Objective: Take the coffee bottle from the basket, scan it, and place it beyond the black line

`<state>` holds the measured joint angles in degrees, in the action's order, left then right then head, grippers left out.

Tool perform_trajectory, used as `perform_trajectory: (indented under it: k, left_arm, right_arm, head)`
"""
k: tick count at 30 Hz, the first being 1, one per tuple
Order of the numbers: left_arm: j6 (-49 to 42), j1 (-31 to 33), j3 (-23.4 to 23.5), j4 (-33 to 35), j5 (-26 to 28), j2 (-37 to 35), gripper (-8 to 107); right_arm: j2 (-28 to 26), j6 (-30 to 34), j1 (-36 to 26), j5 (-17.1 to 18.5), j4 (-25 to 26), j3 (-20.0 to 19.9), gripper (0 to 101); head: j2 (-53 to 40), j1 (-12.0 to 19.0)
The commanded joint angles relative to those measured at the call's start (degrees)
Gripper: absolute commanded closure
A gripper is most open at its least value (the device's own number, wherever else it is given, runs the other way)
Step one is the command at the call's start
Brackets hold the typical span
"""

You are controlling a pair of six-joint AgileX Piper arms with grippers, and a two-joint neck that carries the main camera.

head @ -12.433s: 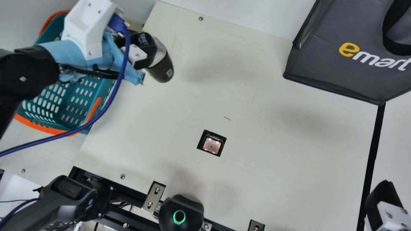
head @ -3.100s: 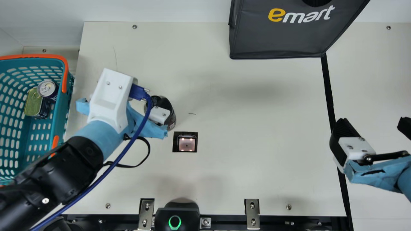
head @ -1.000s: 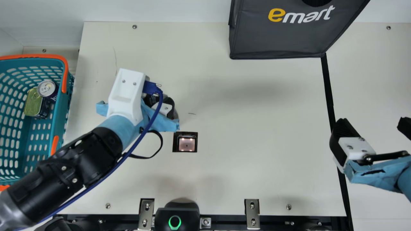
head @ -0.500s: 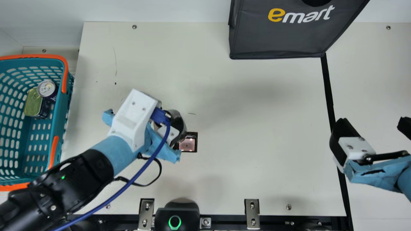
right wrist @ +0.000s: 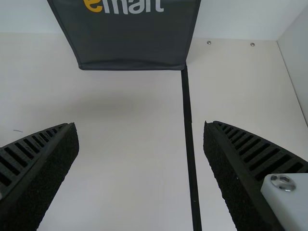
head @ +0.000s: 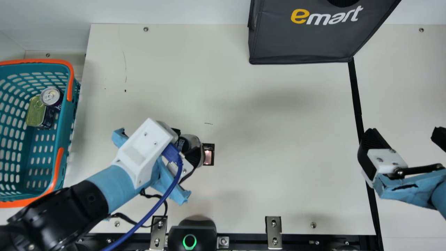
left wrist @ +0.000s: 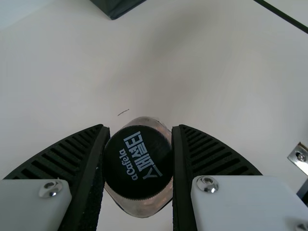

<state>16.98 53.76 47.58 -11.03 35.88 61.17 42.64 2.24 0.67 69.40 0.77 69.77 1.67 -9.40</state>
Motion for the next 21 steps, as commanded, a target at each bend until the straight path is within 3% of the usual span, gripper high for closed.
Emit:
perform_trajectory:
  k: [1,21]
  left_arm:
    - [-1.6,0.2,-0.3,1.0,0.1,-0.7,89]
    - [-4.5,3.2,-4.9,3.7,-0.5,-4.3,89]
  right_arm:
    - [0.0,0.0,0.0,0.0,0.0,0.0,10]
    - [0.0,0.0,0.0,0.0,0.0,0.0,10]
  head:
    - [-0.1,1.5]
    - [-0.1,1.5]
